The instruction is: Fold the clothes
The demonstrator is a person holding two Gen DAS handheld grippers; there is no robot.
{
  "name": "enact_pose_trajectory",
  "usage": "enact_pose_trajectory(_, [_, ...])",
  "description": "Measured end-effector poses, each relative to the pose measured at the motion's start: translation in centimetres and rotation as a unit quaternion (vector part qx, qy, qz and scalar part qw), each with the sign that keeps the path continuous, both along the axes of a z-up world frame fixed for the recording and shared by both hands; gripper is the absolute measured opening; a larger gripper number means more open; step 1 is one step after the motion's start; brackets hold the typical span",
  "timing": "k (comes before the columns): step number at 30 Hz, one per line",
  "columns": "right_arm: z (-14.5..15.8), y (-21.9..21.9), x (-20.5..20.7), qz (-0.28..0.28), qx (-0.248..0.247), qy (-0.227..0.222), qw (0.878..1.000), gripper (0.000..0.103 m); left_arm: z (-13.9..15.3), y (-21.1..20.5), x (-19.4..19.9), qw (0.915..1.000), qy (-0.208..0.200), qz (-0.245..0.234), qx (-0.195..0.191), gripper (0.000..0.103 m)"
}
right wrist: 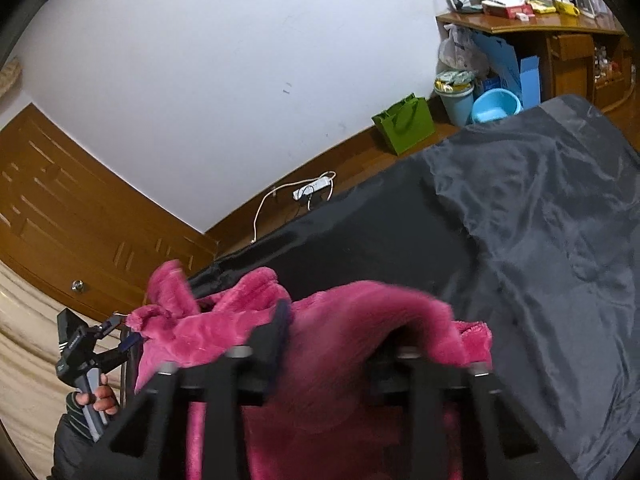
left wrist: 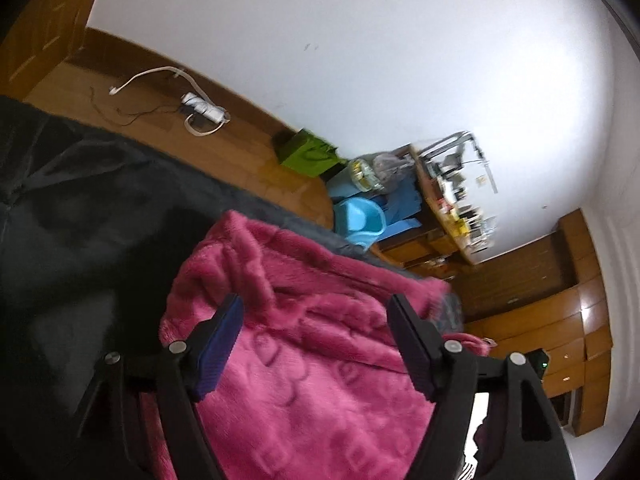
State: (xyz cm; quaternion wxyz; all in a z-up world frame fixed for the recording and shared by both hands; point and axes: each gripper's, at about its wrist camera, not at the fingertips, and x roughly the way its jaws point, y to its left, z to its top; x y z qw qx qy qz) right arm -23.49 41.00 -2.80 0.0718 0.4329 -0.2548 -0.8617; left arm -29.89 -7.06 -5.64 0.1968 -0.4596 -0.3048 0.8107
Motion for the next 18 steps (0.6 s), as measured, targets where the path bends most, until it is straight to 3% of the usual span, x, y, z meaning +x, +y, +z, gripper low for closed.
enact_pose_trajectory(2, [1.1,-0.2,0.7,-0.012,0.016,0.019,1.0,0.074,0.8,0.1,0.5,0.9999,0.008,-0.004,0.005,0.078])
enact_pose_trajectory(6, [3.2,-1.0,2.1,-0.027,0.056,0.047,0.997,0.074,2.5,3.7,1.9,0.9961,0.031,-0.074,-0.037,0.078])
enact_pose_trajectory(11, [2.5,-6.8,1.7,0.069,0.123,0.016,0.99,0.074,1.6,9.7,2.2,0.9789,0.034,-0.153,-0.131,0.078])
enact_pose_trajectory(16, [-1.4,-11.8,0.1,0.146,0.194,-0.051,0.969,0.074,-1.6,12.2,-0.1,0.9781,-0.012,-0.13,-0.161,0.078])
enact_pose_trajectory(18, [-2.8,-12.6,-0.6,0.154,0.209,-0.069,0.963,0.074,-2.3,11.6,-1.3,0.9828,-0.029,-0.102,-0.151,0.078])
